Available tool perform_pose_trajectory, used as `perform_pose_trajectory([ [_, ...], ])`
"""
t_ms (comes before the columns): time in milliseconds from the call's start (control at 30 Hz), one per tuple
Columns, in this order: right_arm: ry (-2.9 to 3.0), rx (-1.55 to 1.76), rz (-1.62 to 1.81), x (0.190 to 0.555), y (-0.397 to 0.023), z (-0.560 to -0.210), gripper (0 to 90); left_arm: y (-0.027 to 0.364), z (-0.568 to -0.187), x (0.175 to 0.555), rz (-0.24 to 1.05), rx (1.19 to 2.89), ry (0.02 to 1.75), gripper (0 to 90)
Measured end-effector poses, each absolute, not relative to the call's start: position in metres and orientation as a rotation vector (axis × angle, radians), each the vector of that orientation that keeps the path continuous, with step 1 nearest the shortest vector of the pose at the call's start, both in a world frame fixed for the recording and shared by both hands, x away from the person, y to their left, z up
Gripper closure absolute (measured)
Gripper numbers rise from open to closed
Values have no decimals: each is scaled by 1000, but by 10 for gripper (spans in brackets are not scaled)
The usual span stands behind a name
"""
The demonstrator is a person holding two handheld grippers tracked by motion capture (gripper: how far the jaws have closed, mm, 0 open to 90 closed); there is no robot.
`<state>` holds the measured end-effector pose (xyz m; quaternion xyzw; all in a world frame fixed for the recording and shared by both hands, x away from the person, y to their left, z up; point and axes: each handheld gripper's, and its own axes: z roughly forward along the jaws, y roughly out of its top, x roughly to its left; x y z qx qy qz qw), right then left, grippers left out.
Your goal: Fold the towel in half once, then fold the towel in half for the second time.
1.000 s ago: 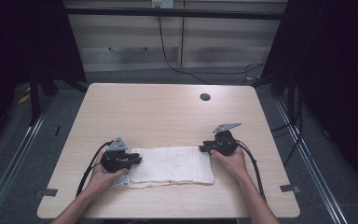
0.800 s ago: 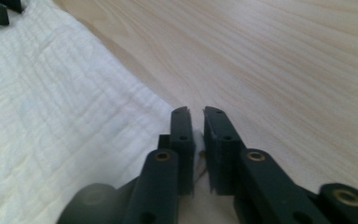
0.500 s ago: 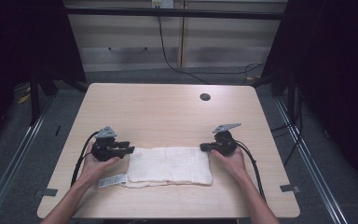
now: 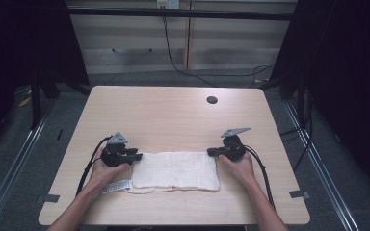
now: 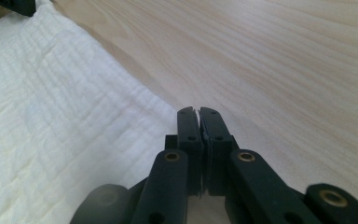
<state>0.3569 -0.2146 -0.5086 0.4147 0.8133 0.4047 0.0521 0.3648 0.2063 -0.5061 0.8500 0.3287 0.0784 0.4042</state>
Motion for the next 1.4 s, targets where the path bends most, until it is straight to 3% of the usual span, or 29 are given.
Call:
perform_pose_trajectory([
  [100, 2462, 1266, 1253, 358, -215, -508, 886, 207, -506, 362, 181, 2166, 799, 807],
  [200, 2448, 1269, 1279, 357, -215, -506, 886, 206, -505, 361, 191, 2172, 792, 846],
  [1400, 2485, 964, 1466, 300, -192, -459, 888, 205, -506, 358, 194, 2145, 840, 853],
])
